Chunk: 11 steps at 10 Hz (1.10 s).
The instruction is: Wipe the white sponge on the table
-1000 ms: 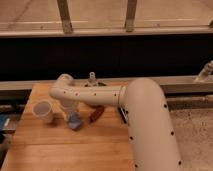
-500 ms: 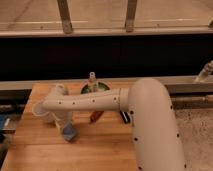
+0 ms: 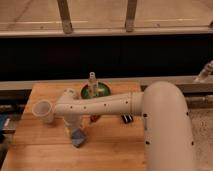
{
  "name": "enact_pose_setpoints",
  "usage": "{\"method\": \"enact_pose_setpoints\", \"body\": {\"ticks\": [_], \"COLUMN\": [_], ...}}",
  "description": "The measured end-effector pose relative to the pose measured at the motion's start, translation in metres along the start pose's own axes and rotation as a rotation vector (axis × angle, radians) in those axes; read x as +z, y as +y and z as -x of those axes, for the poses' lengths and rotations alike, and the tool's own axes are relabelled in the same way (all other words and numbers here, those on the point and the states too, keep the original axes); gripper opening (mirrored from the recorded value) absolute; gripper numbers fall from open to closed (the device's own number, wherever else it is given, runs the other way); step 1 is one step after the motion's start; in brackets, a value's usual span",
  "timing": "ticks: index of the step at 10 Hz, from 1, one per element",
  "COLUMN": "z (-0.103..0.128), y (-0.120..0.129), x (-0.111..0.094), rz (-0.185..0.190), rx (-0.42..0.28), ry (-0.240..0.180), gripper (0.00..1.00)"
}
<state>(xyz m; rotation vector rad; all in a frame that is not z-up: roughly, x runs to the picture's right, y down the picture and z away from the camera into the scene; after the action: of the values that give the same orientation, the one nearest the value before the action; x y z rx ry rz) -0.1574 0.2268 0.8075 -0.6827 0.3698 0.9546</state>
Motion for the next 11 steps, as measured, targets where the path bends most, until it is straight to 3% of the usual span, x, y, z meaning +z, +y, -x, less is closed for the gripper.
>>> {"method": "enact_pose_setpoints", "body": {"ticks": [4, 8, 11], "z": [0.025, 0.073, 0.066], "y": [-0.025, 0.006, 0.036], "x": [-0.009, -0.02, -0.023], "rz": [-0.046, -0.029, -0.008], "rx": [0.027, -0.068, -0.144], "ry": [-0.016, -0.064, -0.071], "gripper": [0.0, 0.0, 0.0]}}
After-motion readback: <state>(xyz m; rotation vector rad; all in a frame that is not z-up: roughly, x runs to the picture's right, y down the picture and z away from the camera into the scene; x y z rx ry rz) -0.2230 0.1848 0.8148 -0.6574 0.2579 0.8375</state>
